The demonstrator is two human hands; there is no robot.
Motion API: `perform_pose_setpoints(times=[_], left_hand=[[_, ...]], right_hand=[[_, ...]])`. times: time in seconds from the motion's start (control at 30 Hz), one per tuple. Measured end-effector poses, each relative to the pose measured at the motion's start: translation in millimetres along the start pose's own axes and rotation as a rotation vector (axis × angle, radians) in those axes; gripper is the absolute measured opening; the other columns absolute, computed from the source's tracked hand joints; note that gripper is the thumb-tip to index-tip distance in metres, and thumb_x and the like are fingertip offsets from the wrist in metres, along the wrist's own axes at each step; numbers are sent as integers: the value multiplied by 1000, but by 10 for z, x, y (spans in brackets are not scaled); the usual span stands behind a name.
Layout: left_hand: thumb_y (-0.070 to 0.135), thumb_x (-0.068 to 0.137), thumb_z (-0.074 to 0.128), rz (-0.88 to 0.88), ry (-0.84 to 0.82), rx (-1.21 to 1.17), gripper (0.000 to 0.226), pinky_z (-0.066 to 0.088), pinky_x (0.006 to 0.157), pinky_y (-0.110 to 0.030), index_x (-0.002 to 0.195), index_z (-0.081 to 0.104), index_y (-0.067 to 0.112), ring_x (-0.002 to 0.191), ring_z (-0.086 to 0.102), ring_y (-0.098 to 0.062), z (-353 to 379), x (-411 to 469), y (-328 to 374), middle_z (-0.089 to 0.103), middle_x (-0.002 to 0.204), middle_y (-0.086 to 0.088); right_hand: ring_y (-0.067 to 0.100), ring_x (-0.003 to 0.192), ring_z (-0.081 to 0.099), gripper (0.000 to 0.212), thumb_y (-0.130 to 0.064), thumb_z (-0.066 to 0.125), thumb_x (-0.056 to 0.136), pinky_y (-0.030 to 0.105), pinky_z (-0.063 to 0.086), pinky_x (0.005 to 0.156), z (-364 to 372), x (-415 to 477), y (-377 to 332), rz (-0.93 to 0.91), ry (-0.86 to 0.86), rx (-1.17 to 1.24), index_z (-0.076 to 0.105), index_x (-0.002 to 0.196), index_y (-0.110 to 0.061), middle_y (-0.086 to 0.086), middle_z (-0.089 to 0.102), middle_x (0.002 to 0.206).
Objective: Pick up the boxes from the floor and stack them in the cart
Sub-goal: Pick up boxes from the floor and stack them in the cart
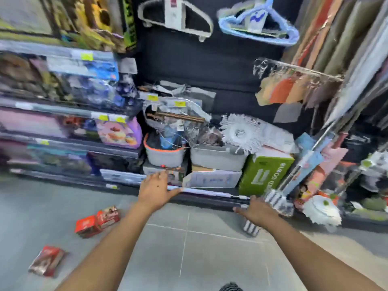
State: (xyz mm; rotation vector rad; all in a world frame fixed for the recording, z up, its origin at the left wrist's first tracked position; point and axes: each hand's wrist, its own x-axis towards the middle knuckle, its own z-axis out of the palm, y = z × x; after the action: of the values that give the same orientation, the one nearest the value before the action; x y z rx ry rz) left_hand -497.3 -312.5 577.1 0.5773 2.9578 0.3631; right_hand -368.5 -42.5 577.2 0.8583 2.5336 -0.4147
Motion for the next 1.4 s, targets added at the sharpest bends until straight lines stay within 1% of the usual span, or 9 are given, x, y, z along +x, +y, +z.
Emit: perform_pose_setpoints(times=[0.17, 0.33, 0.47, 0.57, 0.93, 1.1, 1.2, 1.27, 1.4], left_hand=[[86, 50, 10, -324, -21, -75, 119, 36, 102, -38, 138, 43, 15, 123, 49, -31, 8, -455, -1033, 53, 132, -14], [86, 57, 18, -570, -20, -58, 108, 40, 97, -39, 135, 47, 17, 119, 52, -34, 93, -922, -1950, 55, 129, -13], [68, 81, 53, -734, -74, -58, 78, 39, 99, -39, 136, 47, 13, 123, 50, -34, 196, -1073, -2650, 53, 134, -16], [64, 82, 57, -820, -169, -45, 78, 36, 100, -35, 143, 36, 19, 125, 46, -32, 352, -904, -3154, 48, 140, -12], [44, 81, 66, -823, -413, -166, 72, 34, 101, -38, 140, 41, 12, 129, 42, -34, 1238, 654, -4552, 47, 137, -16], [36, 45, 92, -824, -462, -142, 83, 52, 79, -49, 116, 62, 5, 101, 62, -46, 2146, 1014, -5233, 63, 111, -26], [38, 75, 76, -827, -438, -126, 83, 33, 107, -47, 144, 38, 13, 135, 35, -43, 2847, 1152, -5633, 36, 146, -25], [36, 80, 71, -833, -420, -116, 85, 25, 111, -46, 150, 26, 17, 141, 24, -42, 3412, 1184, -5922, 23, 154, -22], [22, 43, 94, -725, -378, -74, 108, 44, 92, -59, 139, 46, 9, 120, 48, -55, 4512, 1368, -6521, 43, 141, -31]], right_hand=[[32, 133, 40, 85, -68, 51, 83, 37, 38, 105, 205, 245, -866, -167, -88, -170, 30, 144, -12, 13, 39, 148], [31, 131, 43, 88, -69, 50, 81, 36, 40, 103, 658, 650, -1746, -304, -208, -314, 32, 144, -11, 11, 40, 148], [29, 134, 41, 95, -72, 52, 77, 34, 39, 104, 1063, 996, -2573, -397, -319, -380, 28, 147, -12, 10, 36, 151], [32, 137, 36, 98, -69, 54, 78, 37, 37, 107, 1396, 1396, -3182, -433, -400, -424, 21, 149, -11, 14, 31, 153], [32, 129, 43, 76, -59, 56, 85, 35, 43, 98, 2080, 2949, -5240, -508, -492, -662, 35, 141, -12, 11, 44, 143], [29, 127, 47, 76, -56, 64, 82, 32, 44, 97, 2954, 3570, -5882, -521, -574, -642, 39, 139, -13, 10, 48, 141], [28, 125, 47, 74, -55, 67, 79, 29, 42, 90, 3755, 3975, -6128, -554, -563, -611, 43, 136, -16, 9, 50, 137], [29, 126, 47, 77, -55, 70, 77, 31, 42, 93, 4333, 4260, -6254, -572, -550, -601, 42, 138, -15, 11, 50, 137], [30, 127, 45, 84, -49, 76, 73, 32, 39, 96, 5416, 4815, -6537, -635, -523, -516, 39, 138, -13, 13, 48, 137]])
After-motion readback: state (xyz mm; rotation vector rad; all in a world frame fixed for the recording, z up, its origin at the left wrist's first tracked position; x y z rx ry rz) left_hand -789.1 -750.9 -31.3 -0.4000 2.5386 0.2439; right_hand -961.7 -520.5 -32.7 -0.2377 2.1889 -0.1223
